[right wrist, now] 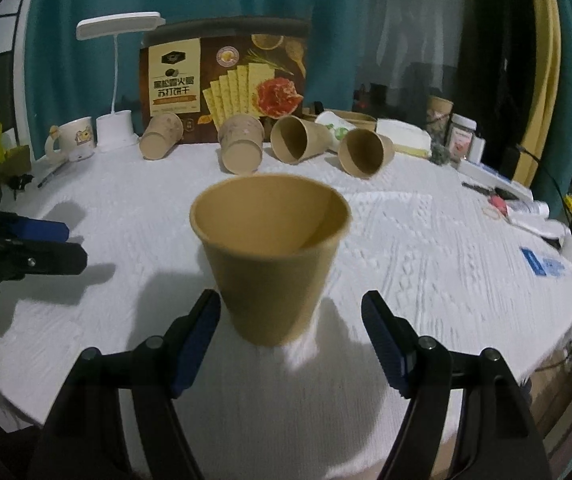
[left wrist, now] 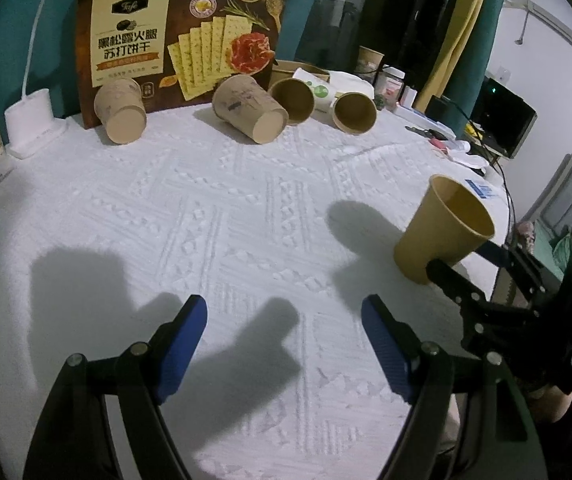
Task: Flip cup upright
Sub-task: 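Rotate the held cup with the right gripper until its rim faces up, then lower the cup onto the tablecloth and open the right gripper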
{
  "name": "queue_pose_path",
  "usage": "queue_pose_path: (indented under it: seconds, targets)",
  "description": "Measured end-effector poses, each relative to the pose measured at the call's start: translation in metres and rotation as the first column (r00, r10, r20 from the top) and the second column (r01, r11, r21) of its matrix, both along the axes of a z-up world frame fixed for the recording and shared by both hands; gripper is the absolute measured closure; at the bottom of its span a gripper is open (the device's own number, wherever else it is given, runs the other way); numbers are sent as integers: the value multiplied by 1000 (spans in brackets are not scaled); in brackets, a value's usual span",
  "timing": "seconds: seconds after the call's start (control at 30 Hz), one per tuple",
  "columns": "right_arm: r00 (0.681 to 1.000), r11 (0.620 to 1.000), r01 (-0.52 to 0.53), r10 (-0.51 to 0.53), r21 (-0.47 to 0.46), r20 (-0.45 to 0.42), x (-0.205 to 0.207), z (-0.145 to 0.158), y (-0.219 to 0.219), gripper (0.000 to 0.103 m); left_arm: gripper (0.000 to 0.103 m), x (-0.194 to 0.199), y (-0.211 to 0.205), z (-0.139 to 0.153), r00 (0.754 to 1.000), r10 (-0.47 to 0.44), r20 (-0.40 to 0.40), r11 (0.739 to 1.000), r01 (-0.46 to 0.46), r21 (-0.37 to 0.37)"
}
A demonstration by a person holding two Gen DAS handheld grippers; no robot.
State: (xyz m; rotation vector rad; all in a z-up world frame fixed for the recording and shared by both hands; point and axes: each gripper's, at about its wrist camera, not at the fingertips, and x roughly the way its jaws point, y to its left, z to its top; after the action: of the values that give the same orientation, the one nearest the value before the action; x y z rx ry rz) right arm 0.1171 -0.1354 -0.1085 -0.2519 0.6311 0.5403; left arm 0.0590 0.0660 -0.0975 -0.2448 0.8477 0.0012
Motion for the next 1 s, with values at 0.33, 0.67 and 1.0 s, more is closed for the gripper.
queue_pose_path:
  seconds: [0.33,0.67,1.0]
  targets:
    - [995,997,79,-80,-13,-62,-15,-4,-29,32,23,-6,-16,0,999,-38,3,999,38,-12]
    - [973,981,194,-195,-22,-123,-24,3,-68,32,23,-14,-29,2,998,-60,3,998,60,-9]
    - [955,957,290,-288,20,-66,-36,42,-111,32,23,-21,-49,23,993,-107,44,994,105,39]
